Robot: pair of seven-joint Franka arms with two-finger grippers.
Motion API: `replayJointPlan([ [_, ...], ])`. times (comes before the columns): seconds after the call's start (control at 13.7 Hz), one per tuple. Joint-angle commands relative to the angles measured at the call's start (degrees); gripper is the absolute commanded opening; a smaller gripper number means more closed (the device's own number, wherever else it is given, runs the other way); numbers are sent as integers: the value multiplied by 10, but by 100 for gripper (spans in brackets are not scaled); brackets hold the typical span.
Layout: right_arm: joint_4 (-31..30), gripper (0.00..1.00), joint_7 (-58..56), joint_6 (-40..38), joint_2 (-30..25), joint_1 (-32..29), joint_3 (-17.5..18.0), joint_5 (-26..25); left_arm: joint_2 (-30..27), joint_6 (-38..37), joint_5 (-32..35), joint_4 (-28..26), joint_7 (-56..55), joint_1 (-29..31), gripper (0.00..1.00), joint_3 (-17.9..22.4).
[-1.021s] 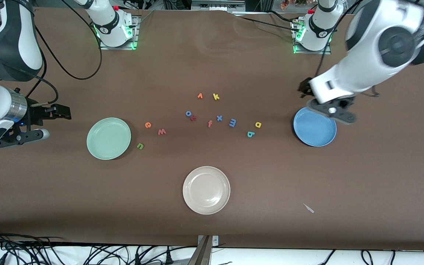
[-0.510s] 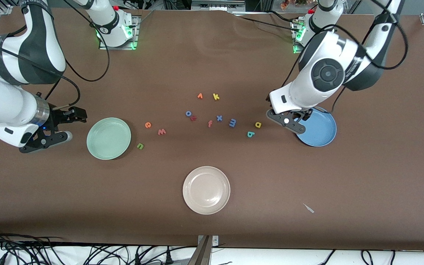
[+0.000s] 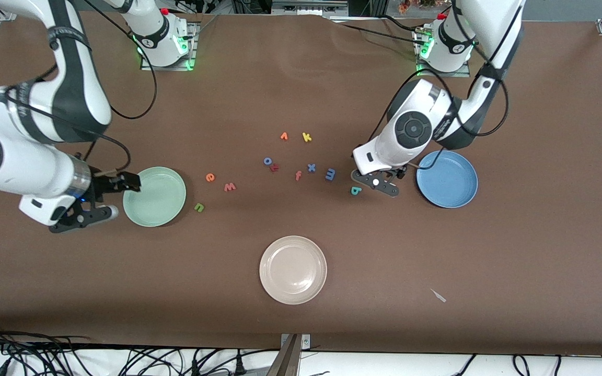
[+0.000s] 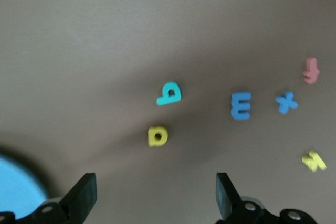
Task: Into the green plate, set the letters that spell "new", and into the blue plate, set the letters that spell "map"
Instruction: 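Lower both grippers onto the green u and the yellow d letters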
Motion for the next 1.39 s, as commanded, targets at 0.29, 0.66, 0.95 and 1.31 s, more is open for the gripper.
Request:
replayJointPlan([
  [0.29,-103,99,158,247,49,-9,85,3,66,78,90,-9,-82,-20,100,5],
  [0.66,-119,98,211,304,101,-6,85,-3,84,91,142,-20,-124,-32,90,5],
  [0.95,-120,98,348,305,124,15,86,-4,89,91,142,-25,-123,-29,70,5],
  [1.31,-204,98,363,384,110,23,85,-3,91,99,143,-25,-120,-23,16,5],
])
